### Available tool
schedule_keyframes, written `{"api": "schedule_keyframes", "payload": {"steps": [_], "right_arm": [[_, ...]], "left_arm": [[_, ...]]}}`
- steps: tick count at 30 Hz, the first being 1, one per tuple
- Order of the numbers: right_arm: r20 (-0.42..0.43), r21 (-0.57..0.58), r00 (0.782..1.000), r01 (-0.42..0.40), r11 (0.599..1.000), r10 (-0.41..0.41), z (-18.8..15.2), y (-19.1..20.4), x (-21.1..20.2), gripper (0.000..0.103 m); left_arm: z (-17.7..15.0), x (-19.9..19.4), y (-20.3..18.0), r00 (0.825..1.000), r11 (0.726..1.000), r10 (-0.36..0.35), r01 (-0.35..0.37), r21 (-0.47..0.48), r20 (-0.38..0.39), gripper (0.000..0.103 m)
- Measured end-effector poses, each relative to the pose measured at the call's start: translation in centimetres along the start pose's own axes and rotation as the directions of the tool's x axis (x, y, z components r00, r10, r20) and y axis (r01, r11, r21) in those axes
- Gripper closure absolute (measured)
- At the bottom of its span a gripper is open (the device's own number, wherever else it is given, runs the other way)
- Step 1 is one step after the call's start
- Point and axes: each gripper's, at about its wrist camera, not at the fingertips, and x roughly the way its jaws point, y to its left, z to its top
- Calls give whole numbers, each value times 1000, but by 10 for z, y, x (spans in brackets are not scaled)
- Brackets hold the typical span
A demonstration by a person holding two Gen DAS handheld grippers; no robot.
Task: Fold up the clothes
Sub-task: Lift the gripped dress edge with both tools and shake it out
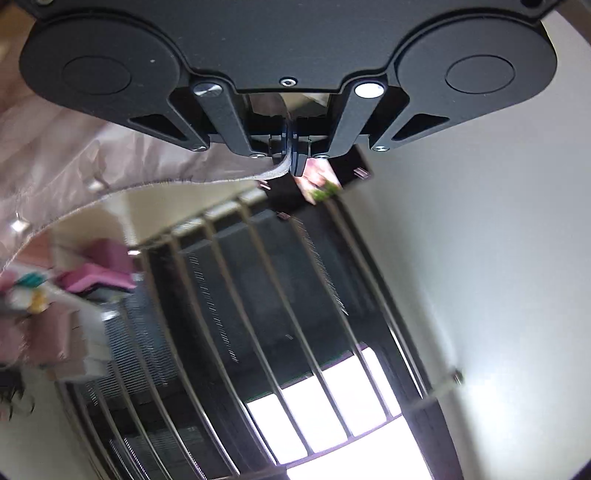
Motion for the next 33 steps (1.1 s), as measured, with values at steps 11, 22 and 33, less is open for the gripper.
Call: {"api": "schedule_keyframes", "payload": {"steps": [11, 22, 33], "right_arm": [[-115, 91, 993, -27, 996, 38, 3, -29, 34, 103], [-100, 280, 986, 159, 947, -136, 48, -66, 132, 103], [-89, 155, 986, 151, 976, -139, 23, -55, 156, 102]], "left_arm": [[17, 24, -21, 986, 974, -37, 73, 215, -164, 100], [97, 120, -27, 992, 989, 114, -107, 101, -62, 100], [41, 120, -44, 996, 989, 63, -54, 138, -62, 100]]}}
